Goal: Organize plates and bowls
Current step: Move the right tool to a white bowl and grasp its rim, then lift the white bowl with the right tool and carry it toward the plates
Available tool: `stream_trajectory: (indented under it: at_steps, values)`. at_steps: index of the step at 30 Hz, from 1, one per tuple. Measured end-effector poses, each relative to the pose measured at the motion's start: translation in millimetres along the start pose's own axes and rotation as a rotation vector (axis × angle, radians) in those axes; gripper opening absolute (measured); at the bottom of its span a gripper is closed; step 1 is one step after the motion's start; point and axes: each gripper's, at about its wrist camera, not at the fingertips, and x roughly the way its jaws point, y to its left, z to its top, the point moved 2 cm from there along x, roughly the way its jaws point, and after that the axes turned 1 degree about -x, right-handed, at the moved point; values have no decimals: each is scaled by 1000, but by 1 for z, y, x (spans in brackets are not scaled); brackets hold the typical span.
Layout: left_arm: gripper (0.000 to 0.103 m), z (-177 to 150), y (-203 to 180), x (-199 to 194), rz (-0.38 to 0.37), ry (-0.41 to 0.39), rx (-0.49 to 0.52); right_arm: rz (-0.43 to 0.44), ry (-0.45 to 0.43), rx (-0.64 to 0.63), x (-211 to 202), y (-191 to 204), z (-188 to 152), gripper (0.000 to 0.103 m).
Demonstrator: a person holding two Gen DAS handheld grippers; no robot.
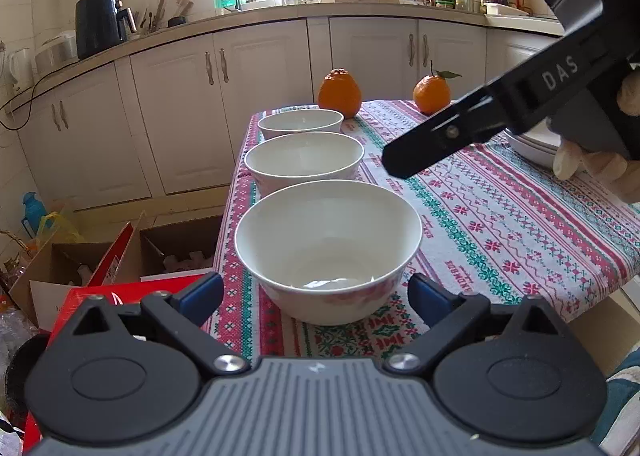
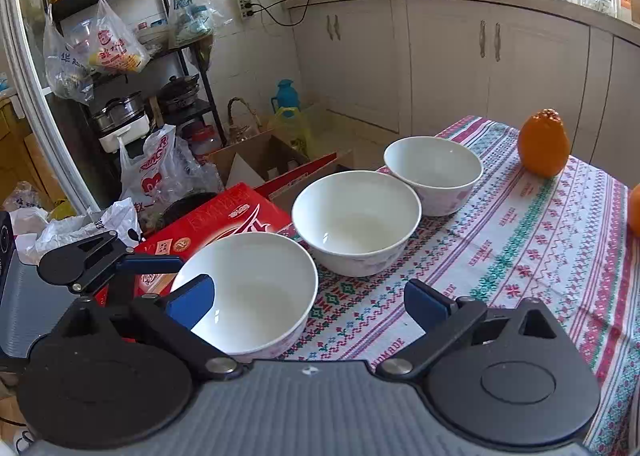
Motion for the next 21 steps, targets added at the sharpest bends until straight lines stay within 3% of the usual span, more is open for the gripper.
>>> stream_trajectory:
  at_steps: [5,7,12,21]
  values:
    - [92,-1,2,4,-22,7,-8,59,37,16,17,3,1,98]
    - [87,-2,4,6,-39,13,-17,85,53,26,24,3,1,88]
    - [84,-3,5,7,-57,15,-25,111,86,41,39,2,0,77]
    - [82,0,3,7,-66,10,-11,163,95,48,46,3,3,71]
